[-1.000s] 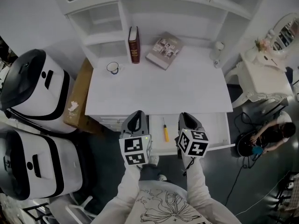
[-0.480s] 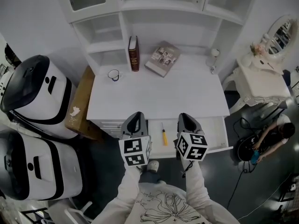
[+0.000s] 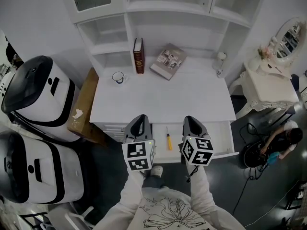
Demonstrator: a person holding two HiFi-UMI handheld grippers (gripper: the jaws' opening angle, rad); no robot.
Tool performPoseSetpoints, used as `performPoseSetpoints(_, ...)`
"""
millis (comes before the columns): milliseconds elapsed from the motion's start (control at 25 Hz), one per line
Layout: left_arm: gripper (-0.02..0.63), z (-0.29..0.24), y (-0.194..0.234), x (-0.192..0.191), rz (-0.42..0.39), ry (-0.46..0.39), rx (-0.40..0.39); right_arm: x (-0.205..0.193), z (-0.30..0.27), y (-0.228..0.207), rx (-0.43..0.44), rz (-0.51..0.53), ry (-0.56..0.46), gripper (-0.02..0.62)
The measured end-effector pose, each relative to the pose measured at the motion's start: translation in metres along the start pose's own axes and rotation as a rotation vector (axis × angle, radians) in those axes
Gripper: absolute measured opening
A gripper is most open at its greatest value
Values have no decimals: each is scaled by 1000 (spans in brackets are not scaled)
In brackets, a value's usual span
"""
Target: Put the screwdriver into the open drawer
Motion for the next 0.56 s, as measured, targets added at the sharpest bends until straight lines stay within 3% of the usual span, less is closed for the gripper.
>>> performPoseSetpoints(560,8,-1,-4,1,-3,-1,0,-2,-1,-1,4,15,9,17)
Point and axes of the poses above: the fingertips, and each gripper's own axes: z backward along the fingers, y to its left, x out of its top, the point moved 2 cm from there along z, backward along the fingers, and after that the axes turned 6 degrees about -y, right-handed, at the moved point
